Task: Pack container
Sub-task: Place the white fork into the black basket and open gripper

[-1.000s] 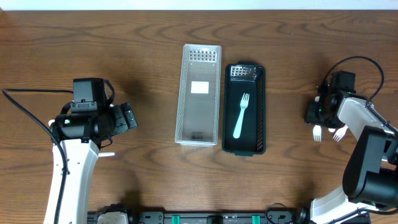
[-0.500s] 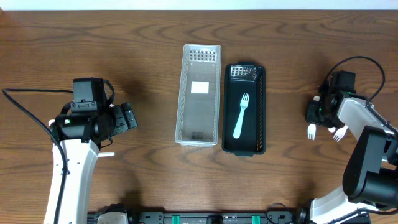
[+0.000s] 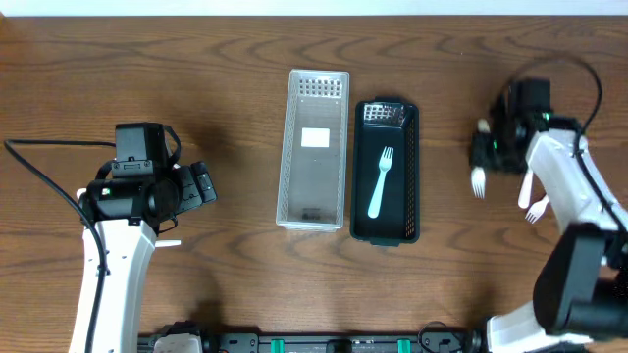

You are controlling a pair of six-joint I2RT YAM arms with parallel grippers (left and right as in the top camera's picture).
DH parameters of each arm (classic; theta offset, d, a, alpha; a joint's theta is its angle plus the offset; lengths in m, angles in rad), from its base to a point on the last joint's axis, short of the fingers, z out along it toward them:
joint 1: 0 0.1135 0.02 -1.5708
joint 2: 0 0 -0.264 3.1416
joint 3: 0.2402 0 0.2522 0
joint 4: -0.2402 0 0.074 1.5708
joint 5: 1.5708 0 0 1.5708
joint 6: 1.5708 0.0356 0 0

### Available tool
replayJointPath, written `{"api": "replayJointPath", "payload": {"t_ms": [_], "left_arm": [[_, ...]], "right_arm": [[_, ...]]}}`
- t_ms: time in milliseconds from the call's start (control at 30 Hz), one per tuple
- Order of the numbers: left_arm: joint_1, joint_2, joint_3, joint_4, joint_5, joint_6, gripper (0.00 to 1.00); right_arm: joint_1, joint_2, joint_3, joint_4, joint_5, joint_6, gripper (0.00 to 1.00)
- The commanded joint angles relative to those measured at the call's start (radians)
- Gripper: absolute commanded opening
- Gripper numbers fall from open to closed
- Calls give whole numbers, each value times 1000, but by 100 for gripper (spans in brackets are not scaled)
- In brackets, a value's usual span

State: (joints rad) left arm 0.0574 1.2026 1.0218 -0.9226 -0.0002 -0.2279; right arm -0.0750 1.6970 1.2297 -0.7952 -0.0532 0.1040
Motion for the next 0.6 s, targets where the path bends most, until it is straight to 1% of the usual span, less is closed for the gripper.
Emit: {"api": "replayJointPath", "payload": {"t_ms": [0, 100, 233, 333, 467, 533, 567], "left_arm": [[5, 6, 22, 1, -9, 16, 98], [5, 6, 22, 5, -9, 16, 98], [5, 6, 22, 5, -9, 16, 98], [5, 6, 22, 5, -9, 16, 98], [5, 6, 22, 5, -9, 16, 98], [5, 6, 22, 4, -9, 16, 98], [5, 6, 22, 5, -9, 16, 98]], "right_arm": [[114, -85, 114, -13, -34, 54, 1], [223, -93, 152, -2, -33, 96, 2], [331, -65, 144, -2, -24, 171, 3], [383, -19, 134, -3, -24, 210, 3], [433, 70, 129, -18, -24, 211, 3], [447, 113, 129, -19, -26, 210, 7], [452, 133, 129, -19, -26, 210, 11]]}}
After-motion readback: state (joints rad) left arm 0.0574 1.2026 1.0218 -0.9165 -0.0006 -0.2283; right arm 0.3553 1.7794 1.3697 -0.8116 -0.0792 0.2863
